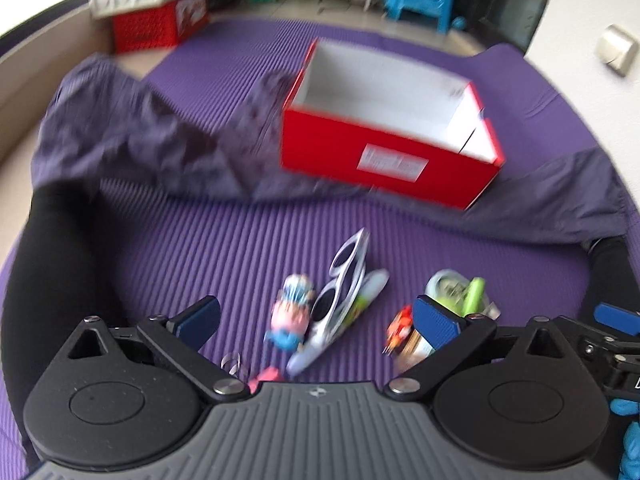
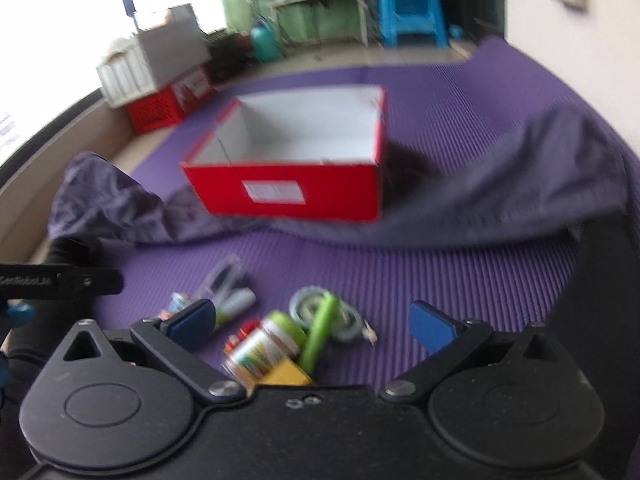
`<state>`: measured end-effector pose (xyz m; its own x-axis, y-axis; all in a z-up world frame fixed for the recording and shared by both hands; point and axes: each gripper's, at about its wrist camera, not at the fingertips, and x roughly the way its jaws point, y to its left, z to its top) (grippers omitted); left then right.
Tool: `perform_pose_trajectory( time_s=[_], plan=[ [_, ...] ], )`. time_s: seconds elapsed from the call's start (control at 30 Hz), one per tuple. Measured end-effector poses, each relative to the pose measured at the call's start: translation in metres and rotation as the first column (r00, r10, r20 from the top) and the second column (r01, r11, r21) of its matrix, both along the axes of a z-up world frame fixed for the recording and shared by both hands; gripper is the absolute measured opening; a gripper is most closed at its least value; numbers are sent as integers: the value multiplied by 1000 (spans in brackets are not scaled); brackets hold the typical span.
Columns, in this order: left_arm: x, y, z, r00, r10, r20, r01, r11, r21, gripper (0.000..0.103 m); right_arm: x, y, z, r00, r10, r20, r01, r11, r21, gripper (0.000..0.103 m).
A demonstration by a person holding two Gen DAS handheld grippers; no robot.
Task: Organize rigid objects
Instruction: 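Move both tools back over the remaining items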
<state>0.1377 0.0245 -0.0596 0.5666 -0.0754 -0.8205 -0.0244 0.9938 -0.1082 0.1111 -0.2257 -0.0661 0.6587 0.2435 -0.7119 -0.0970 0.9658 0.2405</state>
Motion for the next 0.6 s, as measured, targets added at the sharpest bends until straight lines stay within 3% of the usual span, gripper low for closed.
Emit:
perform_pose_trajectory(
  time_s=[0.27,0.6],
  plan=[
    [-2,-2,-50,989,40,-144,-38,999,15,103,-6,-5,-41,994,-32,-109,28,999,-34,103],
    [1,-3,-91,964,88,-249,-74,995,65,103,2,-5,-64,978,-47,-205,32,997,-77,101]
  ],
)
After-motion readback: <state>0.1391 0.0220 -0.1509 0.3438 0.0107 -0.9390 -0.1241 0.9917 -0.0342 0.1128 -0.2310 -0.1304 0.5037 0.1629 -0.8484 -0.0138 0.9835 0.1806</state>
